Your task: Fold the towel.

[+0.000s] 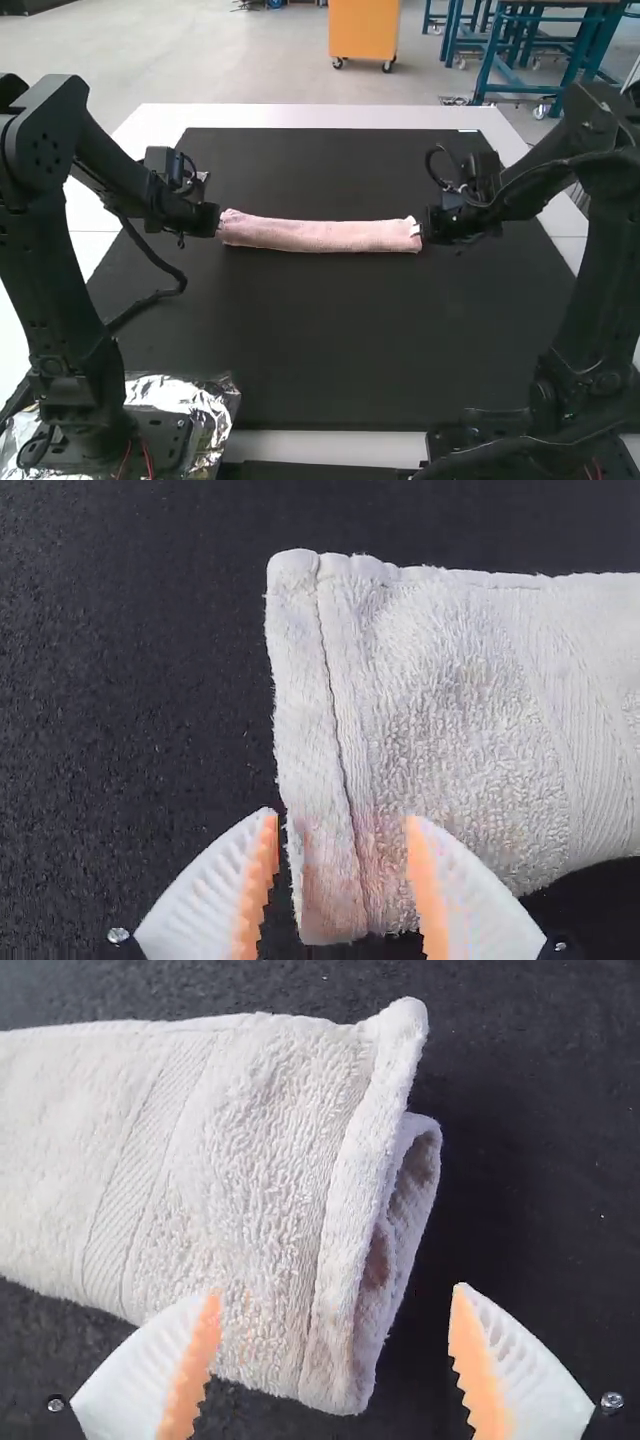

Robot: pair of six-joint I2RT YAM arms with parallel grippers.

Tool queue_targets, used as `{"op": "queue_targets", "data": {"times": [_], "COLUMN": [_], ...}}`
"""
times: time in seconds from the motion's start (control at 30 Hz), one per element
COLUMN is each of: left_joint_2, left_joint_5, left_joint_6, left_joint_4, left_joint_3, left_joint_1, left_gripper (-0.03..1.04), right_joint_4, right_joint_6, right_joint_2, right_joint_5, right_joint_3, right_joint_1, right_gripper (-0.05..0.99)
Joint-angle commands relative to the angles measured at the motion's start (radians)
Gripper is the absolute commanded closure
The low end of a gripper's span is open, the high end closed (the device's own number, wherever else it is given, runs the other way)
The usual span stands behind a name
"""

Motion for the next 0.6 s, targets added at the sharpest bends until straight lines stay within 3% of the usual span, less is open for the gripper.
{"op": "queue_targets", "data": {"times": [0.0,0.03,0.07,0.27,0.57], "left_joint_2": [-0.02,-0.021,-0.024,-0.035,-0.044], "left_joint_5": [-0.005,-0.005,-0.005,-0.006,-0.008], "left_joint_6": [-0.002,-0.005,-0.008,-0.061,-0.087], "left_joint_4": [0.033,0.04,0.046,0.057,0.03], "left_joint_3": [-0.014,-0.011,-0.008,0.04,0.104], "left_joint_1": [-0.012,-0.012,-0.01,0.0,0.003], "left_gripper": [0.2,0.05,0.03,0.03,0.04], "right_joint_4": [0.017,0.02,0.02,0.021,0.043], "right_joint_6": [0.001,0.004,0.006,0.006,-0.002], "right_joint_2": [-0.026,-0.026,-0.028,-0.026,0.068], "right_joint_5": [-0.002,-0.005,-0.005,0.0,0.011], "right_joint_3": [0.003,0.007,0.012,0.049,0.09], "right_joint_1": [-0.013,-0.013,-0.013,0.004,0.008], "right_gripper": [0.09,0.04,0.02,0.02,0.02]}}
